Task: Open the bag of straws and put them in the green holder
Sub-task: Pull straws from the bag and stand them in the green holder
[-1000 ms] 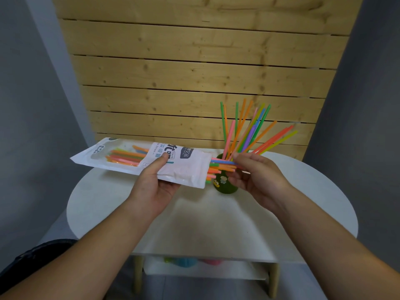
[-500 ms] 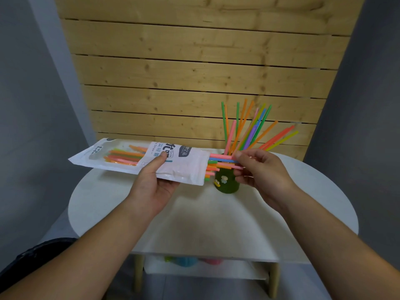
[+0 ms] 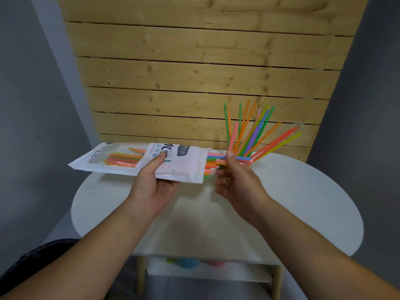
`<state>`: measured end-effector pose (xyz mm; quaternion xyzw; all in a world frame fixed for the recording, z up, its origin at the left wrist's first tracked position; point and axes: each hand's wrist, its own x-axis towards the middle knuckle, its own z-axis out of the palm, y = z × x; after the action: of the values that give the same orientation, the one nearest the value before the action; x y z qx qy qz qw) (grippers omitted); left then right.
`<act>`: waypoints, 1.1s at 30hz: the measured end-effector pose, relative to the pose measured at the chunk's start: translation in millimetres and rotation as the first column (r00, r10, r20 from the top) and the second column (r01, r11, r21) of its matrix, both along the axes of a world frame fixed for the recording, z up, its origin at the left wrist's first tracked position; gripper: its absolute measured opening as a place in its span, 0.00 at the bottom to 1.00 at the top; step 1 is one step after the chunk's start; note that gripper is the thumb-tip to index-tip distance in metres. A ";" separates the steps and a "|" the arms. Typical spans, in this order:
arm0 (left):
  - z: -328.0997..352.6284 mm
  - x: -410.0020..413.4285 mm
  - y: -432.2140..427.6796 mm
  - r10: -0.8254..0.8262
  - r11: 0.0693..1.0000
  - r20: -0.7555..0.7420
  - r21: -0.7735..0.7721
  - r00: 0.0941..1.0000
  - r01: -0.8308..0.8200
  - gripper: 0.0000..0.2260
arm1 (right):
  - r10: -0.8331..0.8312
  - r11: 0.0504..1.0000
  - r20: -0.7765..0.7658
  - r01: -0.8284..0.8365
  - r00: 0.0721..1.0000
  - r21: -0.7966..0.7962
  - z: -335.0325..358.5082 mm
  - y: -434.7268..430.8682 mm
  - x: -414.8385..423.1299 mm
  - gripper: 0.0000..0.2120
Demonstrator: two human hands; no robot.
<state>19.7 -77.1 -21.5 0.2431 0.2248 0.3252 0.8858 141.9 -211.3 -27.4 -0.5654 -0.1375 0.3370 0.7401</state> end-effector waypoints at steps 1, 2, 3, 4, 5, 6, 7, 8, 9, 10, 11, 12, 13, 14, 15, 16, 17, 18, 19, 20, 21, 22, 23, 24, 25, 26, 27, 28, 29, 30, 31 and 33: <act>-0.5 0.4 -0.3 -0.001 1.000 -0.002 0.002 1.000 0.001 0.09 | -0.041 0.999 -0.033 0.042 0.999 0.025 1.8 3.5 -0.8 0.18; -0.8 0.8 -0.3 -0.002 1.000 -0.004 0.005 1.000 0.002 0.09 | -0.081 0.995 -0.063 0.085 0.995 0.048 3.4 5.8 -1.4 0.17; -1.1 1.3 -0.4 -0.004 1.000 -0.005 0.006 1.000 0.004 0.10 | -0.116 0.990 -0.084 0.122 0.990 0.072 5.2 7.2 -1.8 0.15; -1.5 1.5 -0.2 -0.005 1.000 -0.006 0.007 1.000 0.005 0.10 | -0.141 0.984 -0.085 0.149 0.986 0.094 6.6 7.4 -2.1 0.14; -1.7 1.8 0.2 -0.006 1.000 -0.007 0.008 1.000 0.006 0.10 | -0.158 0.980 -0.060 0.163 0.986 0.110 7.5 7.4 -2.0 0.14; -2.2 2.0 0.6 -0.004 1.000 -0.008 0.007 1.000 0.004 0.10 | -0.172 0.978 -0.019 0.173 0.985 0.118 7.8 7.0 -1.7 0.14; -2.4 2.2 0.9 -0.002 1.000 -0.009 0.006 1.000 0.002 0.10 | -0.187 0.976 0.023 0.183 0.982 0.119 7.9 6.4 -1.6 0.15; -2.5 2.4 1.1 0.001 1.000 -0.009 0.004 1.000 -0.001 0.09 | -0.205 0.974 0.058 0.197 0.977 0.115 8.7 5.1 -1.9 0.16; -2.7 2.6 1.3 0.005 1.000 -0.007 0.002 1.000 -0.005 0.09 | -0.226 0.970 0.085 0.217 0.970 0.107 9.8 3.8 -2.3 0.17; -2.9 2.6 1.6 0.008 1.000 -0.004 -0.001 1.000 -0.008 0.10 | -0.249 0.966 0.107 0.238 0.963 0.100 11.4 2.1 -2.6 0.18; -2.9 2.7 1.9 0.009 1.000 0.000 -0.005 1.000 -0.009 0.10 | -0.267 0.961 0.119 0.256 0.956 0.101 13.9 0.5 -2.6 0.19; -2.8 2.6 2.0 0.011 1.000 0.005 -0.009 1.000 -0.011 0.10 | -0.283 0.956 0.118 0.270 0.952 0.111 16.9 -1.8 -2.2 0.19; -2.8 2.5 2.3 0.013 1.000 0.010 -0.015 1.000 -0.013 0.10 | -0.297 0.951 0.104 0.283 0.949 0.126 20.2 -4.3 -1.3 0.19; -2.7 2.3 2.6 0.015 1.000 0.015 -0.021 1.000 -0.015 0.10 | -0.311 0.944 0.083 0.298 0.947 0.140 23.4 -7.3 0.5 0.18; -2.7 2.2 2.9 0.016 1.000 0.018 -0.026 1.000 -0.015 0.10 | -0.324 0.937 0.060 0.311 0.944 0.156 26.4 -10.5 2.6 0.17; -2.6 1.8 3.0 0.016 0.999 0.020 -0.030 1.000 -0.015 0.10 | -0.328 0.931 0.032 0.317 0.944 0.178 28.9 -13.6 4.6 0.16; -2.6 1.7 3.2 0.015 0.999 0.020 -0.031 1.000 -0.014 0.11 | -0.322 0.927 -0.005 0.317 0.947 0.203 30.7 -16.1 6.4 0.14; -2.8 1.6 3.0 0.014 0.999 0.021 -0.029 1.000 -0.013 0.11 | -0.308 0.922 -0.054 0.312 0.950 0.229 31.8 -18.1 7.8 0.13; -3.2 1.7 2.7 0.012 1.000 0.021 -0.026 1.000 -0.012 0.10 | -0.285 0.917 -0.111 0.304 0.952 0.257 32.7 -19.1 8.4 0.11; -3.3 1.8 2.0 0.010 1.000 0.022 -0.025 1.000 -0.010 0.10 | -0.254 0.912 -0.171 0.294 0.952 0.286 32.8 -19.5 8.8 0.09; -3.6 2.2 1.2 0.008 1.000 0.023 -0.025 1.000 -0.008 0.10 | -0.218 0.907 -0.230 0.284 0.949 0.311 32.2 -18.9 8.5 0.07; -3.5 2.5 0.1 0.007 1.000 0.024 -0.025 1.000 -0.007 0.10 | -0.184 0.906 -0.281 0.273 0.942 0.325 30.1 -17.7 8.2 0.07; -3.6 3.0 -0.5 0.007 1.000 0.023 -0.022 1.000 -0.006 0.10 | -0.154 0.911 -0.320 0.259 0.935 0.321 27.6 -16.0 7.3 0.07; -3.6 3.2 -1.0 0.005 1.000 0.023 -0.018 1.000 -0.004 0.11 | -0.130 0.921 -0.346 0.243 0.929 0.306 24.3 -13.8 5.6 0.07; -3.6 3.6 -1.5 0.002 1.000 0.020 -0.014 1.000 -0.001 0.11 | -0.112 0.930 -0.367 0.227 0.924 0.289 20.9 -11.1 3.6 0.08; -3.4 3.6 -2.2 -0.002 1.000 0.016 -0.013 1.000 0.002 0.11 | -0.099 0.937 -0.382 0.215 0.919 0.274 17.8 -8.1 1.7 0.09; -3.3 3.8 -2.6 -0.004 1.000 0.014 -0.014 1.000 0.005 0.11 | -0.093 0.944 -0.387 0.205 0.917 0.260 15.5 -5.1 0.3 0.09; -3.2 3.9 -3.1 -0.007 1.000 0.013 -0.014 1.000 0.007 0.10 | -0.096 0.950 -0.379 0.198 0.920 0.241 14.2 -2.3 -0.1 0.10; -3.2 4.0 -3.3 -0.009 1.000 0.012 -0.013 1.000 0.009 0.09 | -0.105 0.956 -0.362 0.195 0.926 0.220 14.0 -0.2 0.1 0.10; -3.4 3.8 -3.1 -0.010 1.000 0.008 -0.009 1.000 0.010 0.09 | -0.119 0.960 -0.342 0.196 0.932 0.201 14.4 1.4 0.8 0.10; -3.6 3.6 -2.7 -0.008 1.000 0.005 -0.006 1.000 0.008 0.09 | -0.136 0.962 -0.320 0.202 0.938 0.184 15.7 2.4 1.7 0.11; -4.3 3.1 -1.4 -0.002 1.000 0.001 -0.006 1.000 0.002 0.10 | -0.172 0.964 -0.283 0.221 0.944 0.150 18.8 2.3 2.8 0.11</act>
<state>22.7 -78.4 -25.8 0.2407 0.2251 0.3235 0.8870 144.7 -208.9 -8.6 -0.4564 -0.0089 0.3208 0.8299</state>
